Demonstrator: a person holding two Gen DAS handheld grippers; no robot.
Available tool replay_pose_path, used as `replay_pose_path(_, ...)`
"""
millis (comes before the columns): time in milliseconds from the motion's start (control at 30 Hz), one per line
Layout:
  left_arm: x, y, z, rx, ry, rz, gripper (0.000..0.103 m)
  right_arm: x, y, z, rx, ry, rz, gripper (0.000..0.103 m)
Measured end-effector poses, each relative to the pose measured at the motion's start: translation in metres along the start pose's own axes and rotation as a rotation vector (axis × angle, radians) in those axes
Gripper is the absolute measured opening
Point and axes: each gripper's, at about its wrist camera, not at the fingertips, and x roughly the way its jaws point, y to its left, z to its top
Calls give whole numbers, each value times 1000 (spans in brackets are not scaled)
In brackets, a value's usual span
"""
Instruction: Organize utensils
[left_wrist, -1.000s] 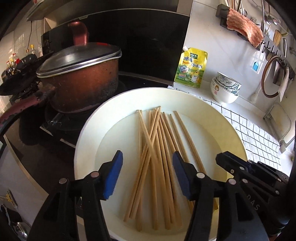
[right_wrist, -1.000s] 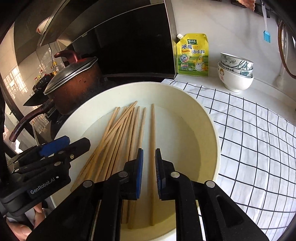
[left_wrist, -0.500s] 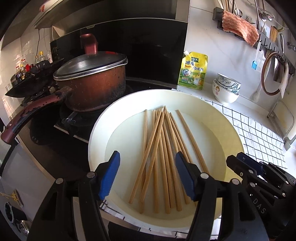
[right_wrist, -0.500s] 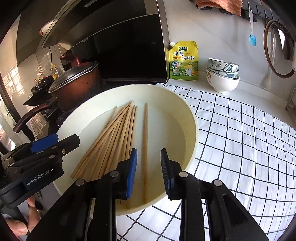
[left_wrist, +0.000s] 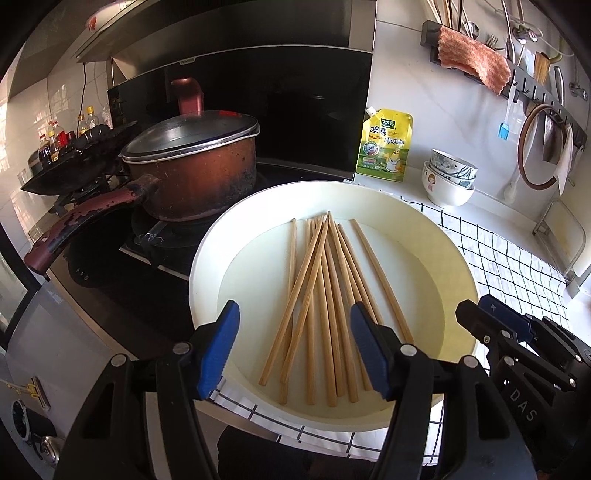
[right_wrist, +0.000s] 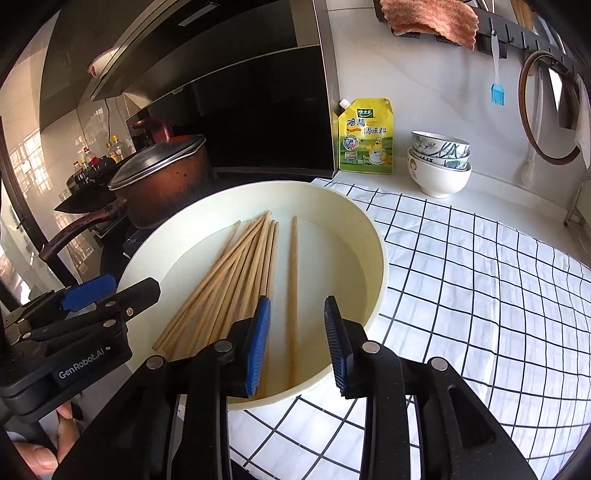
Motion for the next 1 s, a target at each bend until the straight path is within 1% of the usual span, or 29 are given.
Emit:
replay_pose_path(200, -2, -1, -1, 3, -2, 3, 62, -2, -1, 0, 1, -2, -3, 29)
replay_pose_path(267, -3, -1, -1, 2, -3, 5, 65, -3, -1, 0, 2, -3, -6, 29)
replay_pose_path(333, -5, 0, -1, -1, -9, 10, 71, -4, -1, -1, 3, -4, -8, 30)
replay_pose_path(533, -8, 3, -2, -4, -14, 25, 78, -5, -1, 0, 0, -6, -6, 32)
replay_pose_path(767, -10, 6, -1, -9, -26, 42, 87, -8, 1, 0, -3, -14, -10, 41)
replay_pose_path(833, -10, 6, -1, -7, -27, 50, 92, -8, 0, 0, 0, -15, -14, 44)
replay_pose_path(1000, -11, 9, -1, -13, -28, 52, 95, -9, -1, 0, 3, -22, -32, 53)
